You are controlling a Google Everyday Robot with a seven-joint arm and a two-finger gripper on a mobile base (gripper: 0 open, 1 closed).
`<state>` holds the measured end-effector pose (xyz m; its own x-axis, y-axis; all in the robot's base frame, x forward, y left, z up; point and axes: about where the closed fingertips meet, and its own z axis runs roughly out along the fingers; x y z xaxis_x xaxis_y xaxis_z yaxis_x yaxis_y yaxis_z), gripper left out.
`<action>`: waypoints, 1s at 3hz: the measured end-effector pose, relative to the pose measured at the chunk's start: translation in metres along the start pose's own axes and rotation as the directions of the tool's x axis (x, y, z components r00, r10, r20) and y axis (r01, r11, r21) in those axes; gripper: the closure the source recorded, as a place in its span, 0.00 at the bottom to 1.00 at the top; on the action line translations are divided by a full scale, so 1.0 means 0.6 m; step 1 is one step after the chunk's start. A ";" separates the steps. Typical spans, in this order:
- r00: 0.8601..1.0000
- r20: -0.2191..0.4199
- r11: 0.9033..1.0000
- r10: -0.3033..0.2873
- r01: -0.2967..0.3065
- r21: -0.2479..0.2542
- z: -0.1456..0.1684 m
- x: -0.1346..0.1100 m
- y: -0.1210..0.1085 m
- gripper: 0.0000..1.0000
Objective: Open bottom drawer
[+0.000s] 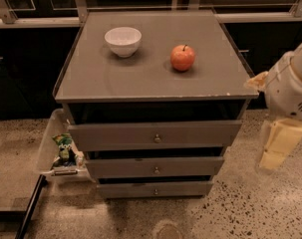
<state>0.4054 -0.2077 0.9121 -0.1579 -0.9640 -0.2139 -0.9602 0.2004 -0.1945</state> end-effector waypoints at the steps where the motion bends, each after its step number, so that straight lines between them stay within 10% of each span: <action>1: 0.998 0.031 0.999 -0.045 0.046 -0.025 0.072 0.026 0.049 0.00; 3: 0.991 0.088 0.995 -0.101 0.100 0.019 0.174 0.074 0.076 0.00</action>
Offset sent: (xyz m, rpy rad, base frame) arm -0.0418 -0.0318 -0.1986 0.1354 -0.0640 0.1412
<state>0.3787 -0.2233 0.7938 -0.0386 -0.9601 -0.2770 -0.9667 0.1060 -0.2328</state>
